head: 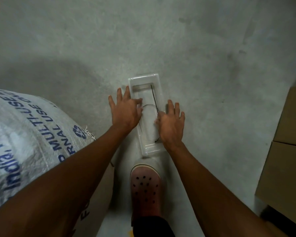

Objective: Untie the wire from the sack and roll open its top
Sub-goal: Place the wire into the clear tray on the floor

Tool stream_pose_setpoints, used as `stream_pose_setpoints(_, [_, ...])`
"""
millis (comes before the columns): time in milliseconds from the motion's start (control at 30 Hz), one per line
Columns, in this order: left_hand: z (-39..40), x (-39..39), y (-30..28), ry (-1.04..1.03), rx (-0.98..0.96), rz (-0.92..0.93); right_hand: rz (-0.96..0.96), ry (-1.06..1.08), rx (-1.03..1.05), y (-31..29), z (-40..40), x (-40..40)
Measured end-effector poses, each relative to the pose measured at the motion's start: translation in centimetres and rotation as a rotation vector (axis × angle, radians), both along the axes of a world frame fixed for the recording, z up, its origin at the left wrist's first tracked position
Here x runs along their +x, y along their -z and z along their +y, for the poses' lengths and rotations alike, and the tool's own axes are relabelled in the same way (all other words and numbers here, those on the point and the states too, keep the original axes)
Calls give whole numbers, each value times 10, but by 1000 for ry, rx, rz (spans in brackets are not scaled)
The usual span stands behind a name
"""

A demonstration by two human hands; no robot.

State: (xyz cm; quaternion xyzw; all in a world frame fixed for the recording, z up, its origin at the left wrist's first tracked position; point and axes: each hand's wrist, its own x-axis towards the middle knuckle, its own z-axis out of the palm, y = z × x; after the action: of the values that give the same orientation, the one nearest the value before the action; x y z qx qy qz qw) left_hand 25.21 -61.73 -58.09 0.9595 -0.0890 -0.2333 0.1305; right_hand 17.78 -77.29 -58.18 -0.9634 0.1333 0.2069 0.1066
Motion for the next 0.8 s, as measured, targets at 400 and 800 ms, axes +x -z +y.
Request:
stream_pose_setpoints(400, [57,0,-96,200,33,216,78,-35,364,-98,-13,-11])
stream_pose_setpoints(800, [208,13,-380,201,81,149,104,-383,458,-358,102,58])
